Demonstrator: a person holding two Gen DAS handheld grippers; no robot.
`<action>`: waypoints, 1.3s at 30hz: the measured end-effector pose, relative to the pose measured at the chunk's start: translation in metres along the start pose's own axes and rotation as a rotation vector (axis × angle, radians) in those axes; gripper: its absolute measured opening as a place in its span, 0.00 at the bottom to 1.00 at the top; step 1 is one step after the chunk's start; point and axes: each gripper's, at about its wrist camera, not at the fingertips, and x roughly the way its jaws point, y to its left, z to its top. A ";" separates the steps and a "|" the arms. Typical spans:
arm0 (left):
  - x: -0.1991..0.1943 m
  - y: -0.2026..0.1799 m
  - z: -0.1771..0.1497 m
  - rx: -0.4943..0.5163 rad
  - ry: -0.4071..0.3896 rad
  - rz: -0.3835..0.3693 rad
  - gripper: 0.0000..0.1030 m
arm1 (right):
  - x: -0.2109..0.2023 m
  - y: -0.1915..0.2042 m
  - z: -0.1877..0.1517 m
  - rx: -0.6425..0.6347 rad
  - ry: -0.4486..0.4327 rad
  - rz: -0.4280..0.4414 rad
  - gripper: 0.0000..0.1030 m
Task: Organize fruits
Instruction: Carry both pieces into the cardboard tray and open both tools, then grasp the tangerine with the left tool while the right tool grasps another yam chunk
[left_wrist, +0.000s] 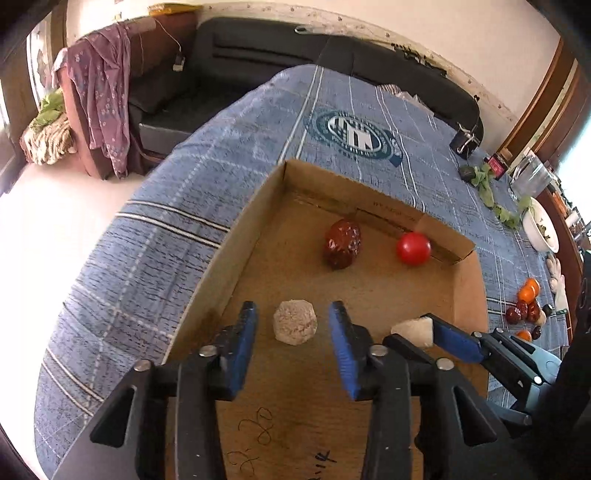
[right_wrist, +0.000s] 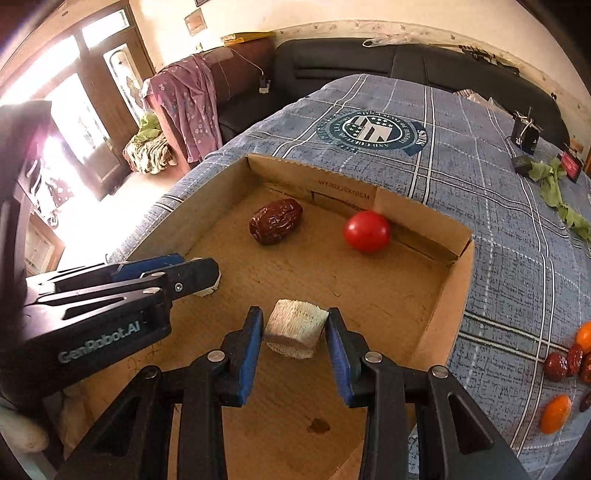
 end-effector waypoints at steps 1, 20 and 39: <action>-0.003 0.000 0.000 0.001 -0.011 0.002 0.39 | -0.002 0.001 0.000 0.001 -0.003 0.003 0.40; -0.163 -0.050 -0.085 -0.040 -0.456 0.108 0.89 | -0.130 -0.047 -0.073 0.235 -0.254 0.007 0.57; -0.169 -0.129 -0.121 0.143 -0.432 0.121 0.89 | -0.180 -0.107 -0.147 0.419 -0.305 -0.041 0.61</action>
